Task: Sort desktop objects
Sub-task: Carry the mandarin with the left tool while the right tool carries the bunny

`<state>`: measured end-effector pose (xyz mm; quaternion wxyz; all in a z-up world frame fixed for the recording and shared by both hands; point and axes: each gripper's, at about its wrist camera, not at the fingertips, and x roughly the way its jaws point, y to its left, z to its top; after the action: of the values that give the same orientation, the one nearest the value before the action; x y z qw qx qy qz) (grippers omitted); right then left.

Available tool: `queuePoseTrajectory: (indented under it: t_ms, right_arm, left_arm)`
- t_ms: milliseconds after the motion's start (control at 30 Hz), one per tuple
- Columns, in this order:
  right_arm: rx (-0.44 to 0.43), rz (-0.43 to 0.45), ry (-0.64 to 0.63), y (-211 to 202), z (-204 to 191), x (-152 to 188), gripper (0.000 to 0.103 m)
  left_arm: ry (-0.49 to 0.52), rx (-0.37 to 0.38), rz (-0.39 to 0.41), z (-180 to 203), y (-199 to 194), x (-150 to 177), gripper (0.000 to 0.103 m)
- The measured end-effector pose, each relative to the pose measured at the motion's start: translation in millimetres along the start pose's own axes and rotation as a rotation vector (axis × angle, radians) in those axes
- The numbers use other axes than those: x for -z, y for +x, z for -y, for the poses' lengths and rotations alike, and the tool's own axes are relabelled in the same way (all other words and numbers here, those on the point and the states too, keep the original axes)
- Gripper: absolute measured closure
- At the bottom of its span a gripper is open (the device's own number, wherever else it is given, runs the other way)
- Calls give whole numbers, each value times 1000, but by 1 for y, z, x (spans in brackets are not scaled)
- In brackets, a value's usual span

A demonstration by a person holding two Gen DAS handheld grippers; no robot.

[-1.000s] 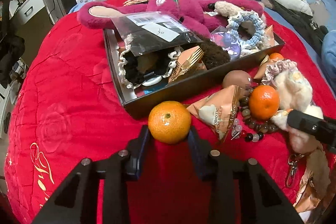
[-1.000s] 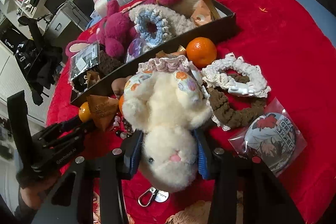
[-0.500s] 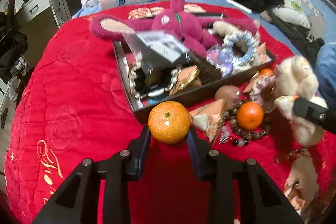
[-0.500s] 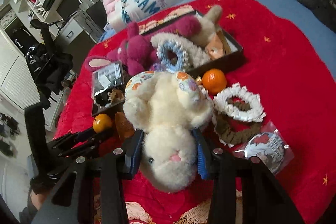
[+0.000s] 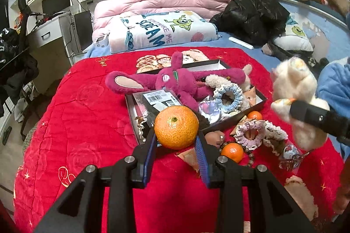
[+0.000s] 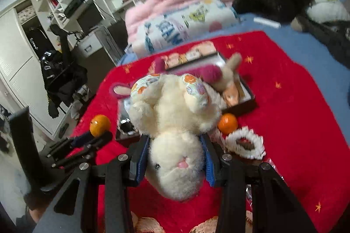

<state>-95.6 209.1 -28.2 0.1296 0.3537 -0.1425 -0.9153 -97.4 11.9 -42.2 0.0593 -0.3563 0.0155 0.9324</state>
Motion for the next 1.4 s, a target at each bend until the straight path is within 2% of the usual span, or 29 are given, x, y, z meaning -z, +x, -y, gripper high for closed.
queuePoseTrajectory:
  t_ms: [133,300,800,1000,1400]
  right_arm:
    - [-4,10,7,-5,-3,-3,62]
    - [14,4,-3,0,-7,-1,62]
    - [4,-7,-11,6,-14,2,62]
    - [2,12,-15,5,-19,2,62]
    - [-26,-16,0,15,-19,6,62]
  left_arm:
    - [-13,-37,0,-2,-8,-11,67]
    - [-30,-50,10,-7,-15,-9,67]
    - [-51,-59,2,-17,-16,-13,67]
    - [-31,-75,14,-16,-19,-15,67]
    - [-4,-96,3,-12,-14,-16,67]
